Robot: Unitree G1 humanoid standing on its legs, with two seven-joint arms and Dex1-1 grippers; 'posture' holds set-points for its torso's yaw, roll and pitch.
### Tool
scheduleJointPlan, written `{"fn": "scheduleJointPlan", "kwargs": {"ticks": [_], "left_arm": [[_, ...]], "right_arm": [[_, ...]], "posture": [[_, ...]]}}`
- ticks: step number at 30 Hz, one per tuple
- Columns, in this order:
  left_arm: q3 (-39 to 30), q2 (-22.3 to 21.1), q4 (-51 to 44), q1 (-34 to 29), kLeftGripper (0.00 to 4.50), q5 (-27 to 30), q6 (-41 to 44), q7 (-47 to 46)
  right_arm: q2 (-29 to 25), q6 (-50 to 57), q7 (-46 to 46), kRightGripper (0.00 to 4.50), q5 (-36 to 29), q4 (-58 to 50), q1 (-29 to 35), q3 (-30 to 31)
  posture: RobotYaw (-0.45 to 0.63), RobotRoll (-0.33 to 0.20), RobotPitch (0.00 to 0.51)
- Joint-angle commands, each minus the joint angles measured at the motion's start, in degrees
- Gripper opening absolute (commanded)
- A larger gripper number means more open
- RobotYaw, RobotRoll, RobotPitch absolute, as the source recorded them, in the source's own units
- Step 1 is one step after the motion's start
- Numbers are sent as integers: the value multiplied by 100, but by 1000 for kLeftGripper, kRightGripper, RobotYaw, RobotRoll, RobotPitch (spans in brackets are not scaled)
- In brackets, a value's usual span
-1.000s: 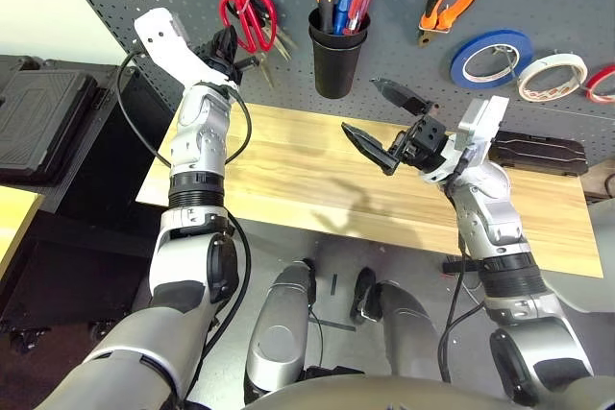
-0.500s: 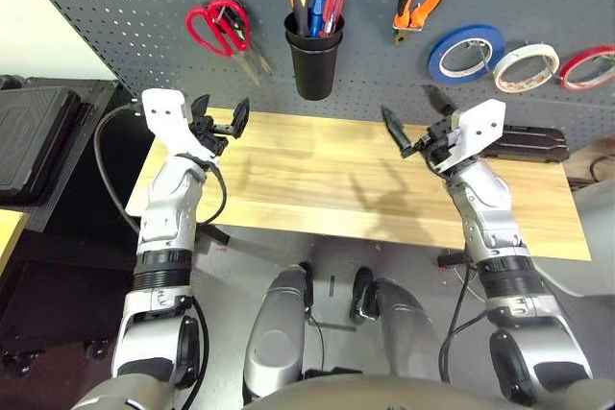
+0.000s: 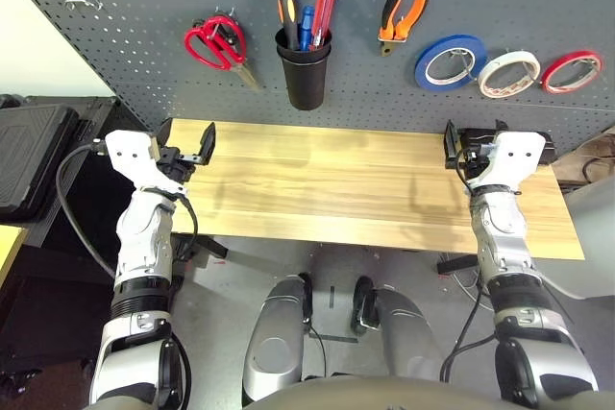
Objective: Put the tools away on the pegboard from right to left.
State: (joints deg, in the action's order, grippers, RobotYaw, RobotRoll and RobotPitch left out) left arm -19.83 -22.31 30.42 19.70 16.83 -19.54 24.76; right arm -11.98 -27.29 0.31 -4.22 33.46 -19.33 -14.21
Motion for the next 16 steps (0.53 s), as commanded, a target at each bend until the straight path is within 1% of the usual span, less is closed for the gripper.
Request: {"fn": "scheduleJointPlan", "kwargs": {"ticks": [1, 8, 16], "left_arm": [[-172, -114, 438, 32, 4450, 22, -337, 1], [-164, -110, 802, 132, 4450, 9, -496, 58], [-128, -82, 910, 164, 4450, -2, -508, 51]], "right_arm": [[-197, -301, -242, 4500, -10, 484, -61, -249], [-468, -620, -368, 4500, -86, 1103, -258, -418], [-543, -729, -340, 4500, -106, 1210, -280, -387]], "posture": [[147, 0, 142], [128, 0, 152], [116, 0, 159]]}}
